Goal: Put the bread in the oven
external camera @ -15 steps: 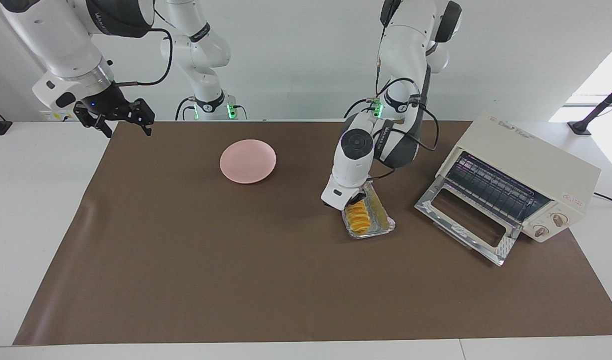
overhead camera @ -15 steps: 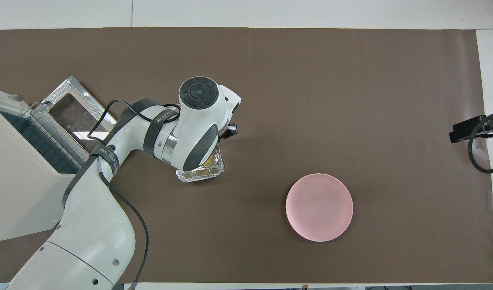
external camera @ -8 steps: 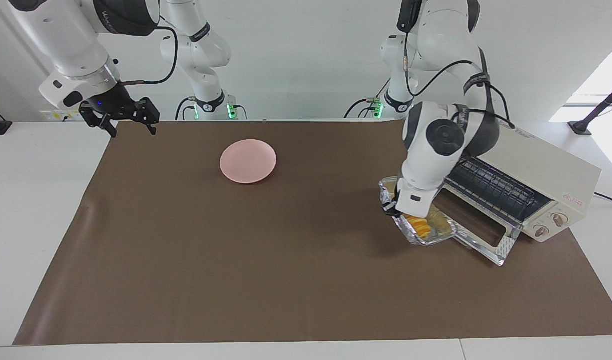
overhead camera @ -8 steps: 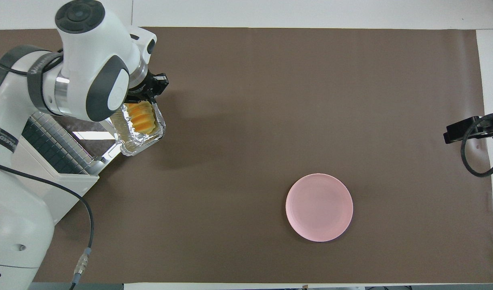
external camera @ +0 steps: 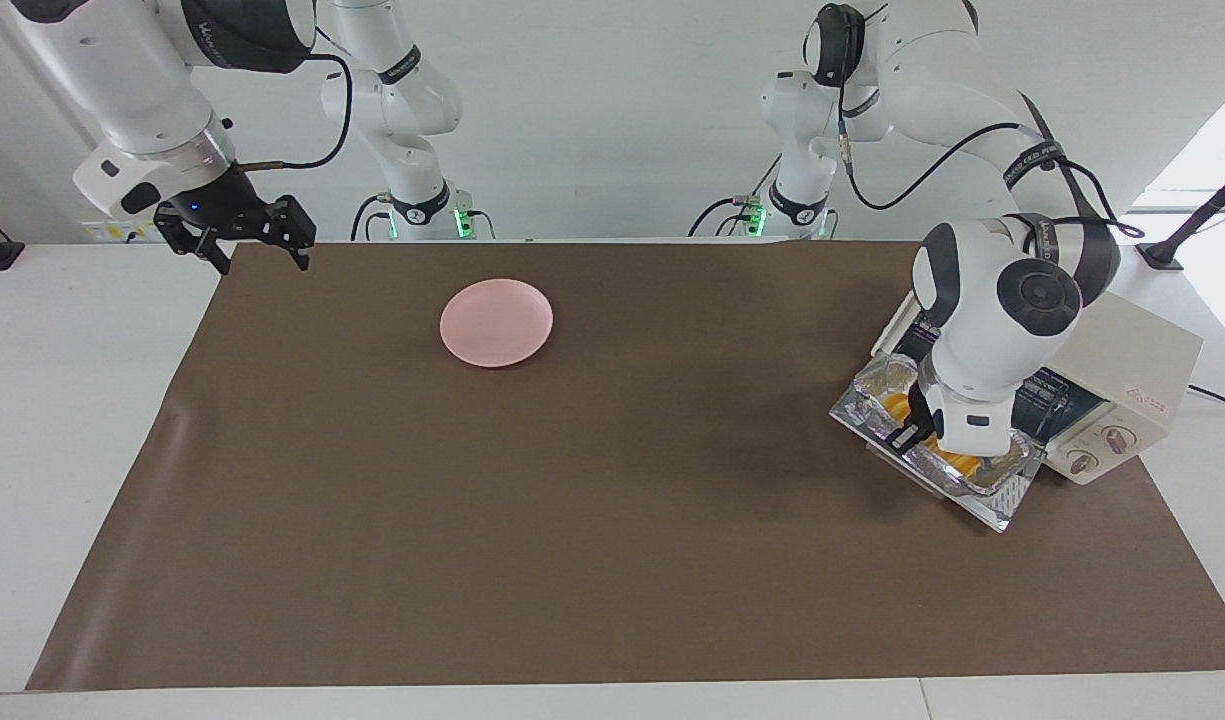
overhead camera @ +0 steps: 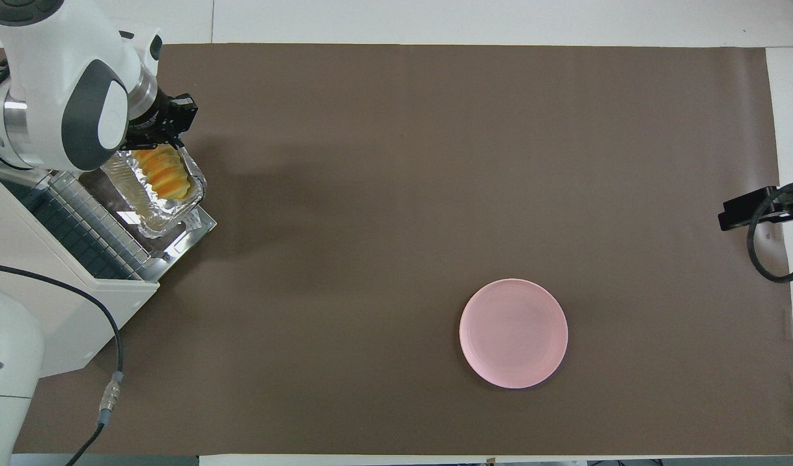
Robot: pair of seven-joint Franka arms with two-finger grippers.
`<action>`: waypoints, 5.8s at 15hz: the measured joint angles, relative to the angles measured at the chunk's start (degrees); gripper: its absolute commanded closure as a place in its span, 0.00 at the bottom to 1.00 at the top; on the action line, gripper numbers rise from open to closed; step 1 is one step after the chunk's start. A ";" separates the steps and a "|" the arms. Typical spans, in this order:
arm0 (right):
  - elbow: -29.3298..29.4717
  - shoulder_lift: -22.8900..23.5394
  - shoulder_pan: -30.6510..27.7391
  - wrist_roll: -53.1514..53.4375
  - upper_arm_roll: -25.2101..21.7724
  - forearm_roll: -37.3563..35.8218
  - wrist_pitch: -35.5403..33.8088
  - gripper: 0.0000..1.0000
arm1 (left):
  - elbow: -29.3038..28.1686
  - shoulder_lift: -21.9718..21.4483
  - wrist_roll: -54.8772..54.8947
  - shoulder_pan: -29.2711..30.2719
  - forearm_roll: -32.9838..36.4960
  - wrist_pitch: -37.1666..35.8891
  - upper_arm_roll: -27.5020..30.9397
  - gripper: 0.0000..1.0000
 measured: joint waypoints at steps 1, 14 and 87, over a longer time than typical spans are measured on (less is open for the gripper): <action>0.00 0.00 0.00 0.00 0.00 0.00 0.00 0.00 | 0.39 0.02 0.00 0.01 0.00 -2.36 0.63 1.00; 0.00 0.00 0.00 0.00 0.00 0.00 0.00 0.00 | -1.39 0.52 -0.15 1.68 1.99 -6.40 4.93 1.00; 0.00 0.00 0.06 0.00 0.08 0.00 0.00 0.00 | -16.15 -27.61 39.85 10.79 1.11 -14.07 -4.86 0.00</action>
